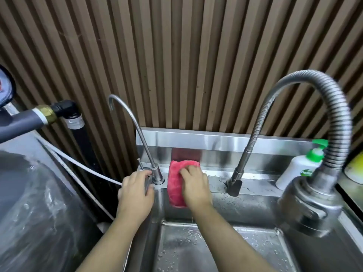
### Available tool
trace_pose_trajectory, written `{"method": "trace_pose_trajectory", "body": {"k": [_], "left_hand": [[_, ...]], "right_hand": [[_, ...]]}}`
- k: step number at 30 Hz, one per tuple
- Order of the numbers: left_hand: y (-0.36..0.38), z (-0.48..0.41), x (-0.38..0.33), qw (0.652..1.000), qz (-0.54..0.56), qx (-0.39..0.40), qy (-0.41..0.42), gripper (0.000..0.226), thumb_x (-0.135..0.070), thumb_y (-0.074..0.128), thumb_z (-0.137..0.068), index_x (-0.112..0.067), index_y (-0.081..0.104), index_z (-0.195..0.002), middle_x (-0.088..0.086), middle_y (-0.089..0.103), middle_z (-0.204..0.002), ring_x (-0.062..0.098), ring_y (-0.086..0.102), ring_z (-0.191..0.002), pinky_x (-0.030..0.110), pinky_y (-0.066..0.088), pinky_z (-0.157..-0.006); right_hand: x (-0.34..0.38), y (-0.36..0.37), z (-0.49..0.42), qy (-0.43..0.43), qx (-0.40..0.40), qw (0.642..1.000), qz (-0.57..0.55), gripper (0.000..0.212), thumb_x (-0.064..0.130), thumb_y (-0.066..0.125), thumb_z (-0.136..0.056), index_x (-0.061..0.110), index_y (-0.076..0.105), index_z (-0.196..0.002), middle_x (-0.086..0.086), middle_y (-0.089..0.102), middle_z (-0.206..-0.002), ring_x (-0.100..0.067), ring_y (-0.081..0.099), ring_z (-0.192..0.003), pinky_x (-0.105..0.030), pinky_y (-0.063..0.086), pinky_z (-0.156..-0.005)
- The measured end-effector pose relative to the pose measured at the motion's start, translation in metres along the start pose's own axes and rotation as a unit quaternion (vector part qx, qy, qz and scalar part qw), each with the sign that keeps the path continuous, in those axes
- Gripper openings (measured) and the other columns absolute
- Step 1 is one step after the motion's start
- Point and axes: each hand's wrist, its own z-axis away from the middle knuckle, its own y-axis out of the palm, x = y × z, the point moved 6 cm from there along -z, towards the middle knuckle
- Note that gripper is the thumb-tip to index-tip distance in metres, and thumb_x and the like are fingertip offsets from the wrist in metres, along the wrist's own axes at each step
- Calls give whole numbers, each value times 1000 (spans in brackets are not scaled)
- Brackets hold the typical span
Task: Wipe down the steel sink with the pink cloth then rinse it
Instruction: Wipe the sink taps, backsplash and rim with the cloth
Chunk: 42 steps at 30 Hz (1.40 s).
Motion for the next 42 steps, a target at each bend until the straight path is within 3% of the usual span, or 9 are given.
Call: {"method": "trace_pose_trajectory", "body": {"k": [4,10,16,20,22,27,35,39,42], "left_hand": [[13,12,21,990,-107,55,75,61,-45,35,-81,-12,55,-129,7,57,-133,32,47,-128,50,42,-98],[20,14,28,986,-95,79,116,98,-72,-10,-81,-14,41,-140,1,43,-146,14,26,-140,25,9,-112],[25,21,29,987,-62,125,75,94,-67,-5,-72,-19,24,-147,-8,20,-155,-5,-3,-135,19,-4,-114],[26,21,30,990,-52,115,70,91,-62,0,-74,-15,30,-145,-4,24,-155,-3,0,-135,23,0,-116],[27,22,28,988,-56,123,72,92,-63,-1,-73,-16,28,-146,-5,21,-156,-4,-1,-135,22,-3,-115],[25,20,28,989,-48,122,73,93,-63,-1,-72,-15,29,-145,-4,21,-156,-1,2,-139,20,-4,-114],[31,18,29,988,-52,122,77,69,-57,16,-94,-13,32,-144,-1,27,-154,11,11,-144,29,4,-119],[28,18,29,989,-38,122,72,49,-31,33,-99,-14,31,-145,-1,25,-154,11,10,-144,28,3,-119],[29,18,29,990,-36,113,77,48,-28,36,-98,-12,33,-143,1,28,-153,13,13,-144,26,3,-117]], "right_hand": [[11,35,13,18,0,999,39,54,42,26,-90,19,54,-131,-4,59,-130,-23,53,-123,-39,37,-107],[11,30,19,-68,38,994,76,51,43,17,-97,29,26,-145,9,25,-152,-18,20,-143,-37,-4,-117],[-27,19,29,109,-34,990,88,72,48,-12,-82,22,5,-148,6,-3,-152,-24,0,-146,-43,-13,-114],[36,36,13,-30,1,997,68,63,45,5,-92,21,28,-146,2,24,-154,-26,18,-144,-46,-1,-114],[17,30,21,-38,7,997,69,64,52,-2,-93,24,16,-148,6,15,-156,-21,8,-146,-39,-10,-112],[-28,15,32,155,-30,983,89,70,45,-11,-87,20,6,-150,1,4,-159,-25,-1,-146,-45,-8,-115],[14,30,15,-53,49,994,75,56,44,23,-99,21,13,-149,2,11,-158,-23,2,-146,-43,-4,-116],[-45,12,34,127,-32,989,62,66,50,4,-91,21,14,-149,3,11,-158,-24,5,-145,-41,21,-111],[-48,11,29,215,-19,976,32,59,45,16,-98,18,5,-150,2,0,-159,-25,-2,-145,-42,22,-108]]}}
